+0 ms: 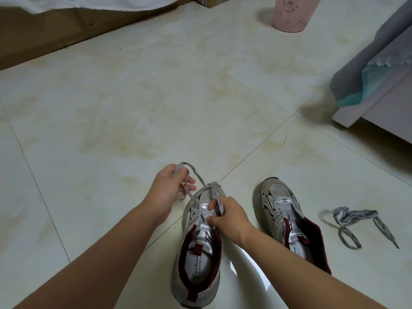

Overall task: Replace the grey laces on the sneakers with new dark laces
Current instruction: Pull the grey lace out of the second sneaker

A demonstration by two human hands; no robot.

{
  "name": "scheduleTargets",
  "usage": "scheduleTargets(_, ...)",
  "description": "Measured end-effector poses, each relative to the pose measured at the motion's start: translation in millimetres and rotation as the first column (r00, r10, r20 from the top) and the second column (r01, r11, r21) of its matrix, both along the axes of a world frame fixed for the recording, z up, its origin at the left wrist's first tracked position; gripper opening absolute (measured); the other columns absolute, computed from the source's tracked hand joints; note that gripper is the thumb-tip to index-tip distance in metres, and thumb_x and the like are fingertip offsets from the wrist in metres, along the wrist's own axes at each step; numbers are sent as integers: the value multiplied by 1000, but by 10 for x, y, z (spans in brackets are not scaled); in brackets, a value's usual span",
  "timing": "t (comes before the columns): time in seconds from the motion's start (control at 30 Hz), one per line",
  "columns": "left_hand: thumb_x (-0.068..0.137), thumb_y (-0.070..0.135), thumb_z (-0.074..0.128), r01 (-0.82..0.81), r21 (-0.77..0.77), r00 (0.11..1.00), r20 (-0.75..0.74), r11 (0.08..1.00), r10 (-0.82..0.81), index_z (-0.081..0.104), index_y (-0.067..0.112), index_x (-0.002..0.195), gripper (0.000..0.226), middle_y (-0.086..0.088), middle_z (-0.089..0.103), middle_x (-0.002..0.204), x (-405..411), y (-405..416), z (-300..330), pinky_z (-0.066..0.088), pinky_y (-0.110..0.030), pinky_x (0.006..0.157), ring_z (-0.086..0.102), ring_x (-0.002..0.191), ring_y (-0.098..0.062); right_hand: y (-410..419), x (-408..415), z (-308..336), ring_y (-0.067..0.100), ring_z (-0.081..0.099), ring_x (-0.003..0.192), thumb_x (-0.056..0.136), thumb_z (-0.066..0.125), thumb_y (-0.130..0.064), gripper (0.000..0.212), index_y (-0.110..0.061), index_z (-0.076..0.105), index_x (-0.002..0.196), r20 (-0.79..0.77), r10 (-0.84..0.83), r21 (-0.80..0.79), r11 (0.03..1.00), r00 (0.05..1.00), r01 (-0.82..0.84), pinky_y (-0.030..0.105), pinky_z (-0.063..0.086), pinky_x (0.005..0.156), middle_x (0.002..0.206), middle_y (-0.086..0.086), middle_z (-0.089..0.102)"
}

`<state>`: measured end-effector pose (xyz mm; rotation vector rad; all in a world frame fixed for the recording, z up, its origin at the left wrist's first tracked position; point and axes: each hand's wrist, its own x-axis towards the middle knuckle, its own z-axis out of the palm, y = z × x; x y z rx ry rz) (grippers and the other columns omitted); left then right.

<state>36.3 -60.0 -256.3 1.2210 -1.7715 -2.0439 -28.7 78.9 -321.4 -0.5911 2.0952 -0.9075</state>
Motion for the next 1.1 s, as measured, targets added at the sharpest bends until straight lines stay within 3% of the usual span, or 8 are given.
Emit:
scheduleTargets(0.07,92,12,51,233,-216,963,187,948,-194,51,10,95,4,-2,55,87,79,68,-153,45,-14,49,56,70,-13,-16,7,-14,25,55,88,75,71,-15,22,-25,52,77,-26,6,8,1000,1000,-6,28,43,75,103,11,57)
scheduleTargets(0.13,85,14,62,515,-354,839,395,781,-375,54,9,97,15,1,54,87,151,101,-297,46,-21,63,54,76,-15,-23,11,-20,26,56,89,75,71,-15,23,-27,51,75,-26,1,7,1000,1000,-1,29,44,77,104,13,58)
scheduleTargets(0.3,83,19,62,733,-437,654,663,521,-364,46,13,61,28,2,41,60,91,90,-320,27,-27,54,43,65,-17,-17,16,-18,24,53,86,76,70,-16,19,-21,53,82,-33,9,13,1000,999,-8,26,39,71,103,13,56)
scheduleTargets(0.53,93,12,50,189,-360,972,200,914,-122,61,10,84,14,-1,45,67,-12,-41,-72,30,-28,61,39,63,-15,4,7,40,18,48,84,79,70,-17,17,-20,55,84,-42,23,6,1000,999,-23,25,35,70,96,2,50)
scheduleTargets(0.7,93,16,49,163,-237,979,156,958,-129,57,-3,91,20,-4,41,73,-36,35,-17,30,-26,62,38,72,-17,66,-48,187,19,54,76,80,69,-7,13,-14,60,86,63,-76,-46,996,995,79,34,50,76,78,-1,56)
scheduleTargets(0.87,88,8,54,254,-102,967,26,962,-253,62,21,93,16,5,60,81,-73,257,163,39,-4,51,56,64,4,232,-205,600,16,53,61,81,64,2,30,-25,55,88,111,-228,-204,947,967,247,28,47,58,73,-1,53)
scheduleTargets(0.97,72,22,69,342,4,936,-88,940,-340,63,15,104,34,-8,68,97,-156,407,208,52,-29,82,64,85,-19,274,-250,913,18,49,53,85,57,4,23,-18,60,79,144,-225,-279,925,964,258,26,40,47,65,2,54)
scheduleTargets(1.1,61,20,75,312,83,931,-226,946,-288,55,9,91,37,-12,61,82,-310,665,253,51,-37,74,60,75,-23,371,-342,1262,8,49,44,84,39,16,28,3,64,90,304,-144,-327,913,942,245,19,34,42,62,7,57)
